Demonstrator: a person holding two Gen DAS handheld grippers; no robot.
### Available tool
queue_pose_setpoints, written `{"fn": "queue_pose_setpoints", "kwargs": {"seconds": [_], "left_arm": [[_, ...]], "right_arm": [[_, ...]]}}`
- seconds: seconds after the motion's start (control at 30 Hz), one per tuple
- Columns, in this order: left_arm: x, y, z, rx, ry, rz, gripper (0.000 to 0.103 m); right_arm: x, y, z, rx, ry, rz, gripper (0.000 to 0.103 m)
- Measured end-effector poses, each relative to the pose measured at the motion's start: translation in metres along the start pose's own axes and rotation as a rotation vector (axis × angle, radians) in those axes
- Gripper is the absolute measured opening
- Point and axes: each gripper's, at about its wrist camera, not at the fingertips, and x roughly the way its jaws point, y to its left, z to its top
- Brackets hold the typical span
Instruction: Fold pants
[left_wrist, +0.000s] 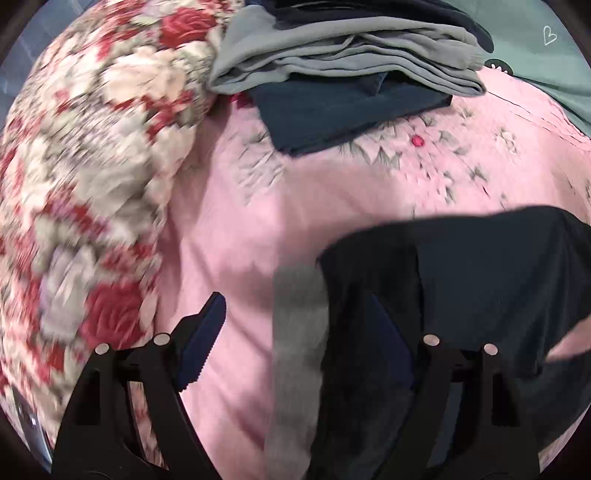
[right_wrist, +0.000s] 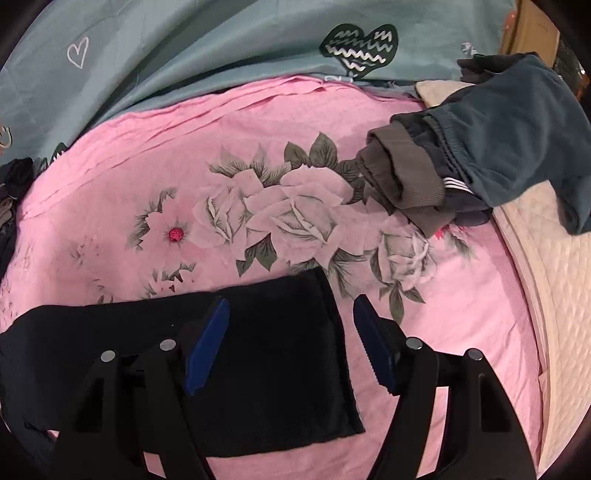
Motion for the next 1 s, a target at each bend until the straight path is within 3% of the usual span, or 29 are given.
{"fn": "queue_pose_setpoints", "kwargs": {"seconds": [0.03,0.1,0.13,0.27,0.33,0.37,0.43,0.47,0.57,0.63,0.7,0.73,0.77,0.8,0.83,0.87,0.9,1.0], "left_arm": [[0.005,-0.004,0.006,0.015,-0.003,0.001,0.077],[0.027,-0.01,0.014,0.079,0.035,-0.03,0.044],[0.039,-0.013,0.017,0.109,0.071,-0.037,0.043],[0.043,-0.024,0.021,0.188,0.06,-0.024,0.039],[0.04,-0.032,0.021,0.238,0.05,-0.007,0.037],[0.038,-0.034,0.021,0.254,0.046,0.002,0.035],[0.032,-0.037,0.021,0.268,0.036,0.003,0.033],[0.029,-0.038,0.022,0.267,0.03,-0.001,0.032],[0.024,-0.034,0.025,0.241,0.024,-0.02,0.03],[0.02,-0.029,0.027,0.217,0.022,-0.038,0.03],[0.014,-0.023,0.028,0.2,0.018,-0.08,0.008],[0.011,-0.02,0.029,0.187,0.024,-0.111,0.008],[0.007,-0.02,0.03,0.176,0.017,-0.11,0.008],[0.006,-0.02,0.03,0.179,0.021,-0.106,0.008],[0.006,-0.022,0.031,0.185,0.022,-0.101,0.009],[0.008,-0.024,0.031,0.197,0.023,-0.091,0.009],[0.009,-0.024,0.03,0.203,0.029,-0.087,0.009],[0.015,-0.027,0.03,0.207,0.042,-0.091,0.014]], "right_arm": [[0.003,0.001,0.0,-0.005,0.002,-0.002,0.07],[0.009,0.001,0.003,-0.015,0.01,0.003,0.07],[0.012,0.001,0.004,-0.016,0.016,0.005,0.07],[0.027,0.003,0.01,-0.027,0.047,0.023,0.07],[0.032,0.005,0.013,-0.031,0.061,0.034,0.06],[0.034,0.006,0.013,-0.033,0.068,0.036,0.045],[0.035,0.006,0.015,-0.033,0.067,0.016,0.03],[0.034,0.006,0.016,-0.032,0.066,0.029,0.013],[0.024,0.001,0.017,-0.022,0.049,0.061,0.01],[0.016,-0.003,0.016,-0.017,0.03,0.082,0.009],[0.012,-0.005,0.015,-0.032,0.031,0.091,0.01],[0.013,-0.003,0.015,-0.052,0.04,0.092,0.011],[0.013,-0.001,0.016,-0.072,0.043,0.058,0.018],[0.01,0.0,0.016,-0.088,0.035,-0.012,0.048],[0.003,0.006,0.018,-0.106,-0.012,-0.097,0.056],[-0.01,0.015,0.017,-0.134,-0.089,-0.127,0.057],[-0.022,0.029,0.018,-0.16,-0.143,-0.102,0.057],[-0.031,0.087,0.016,-0.283,-0.097,0.145,0.057]]}}
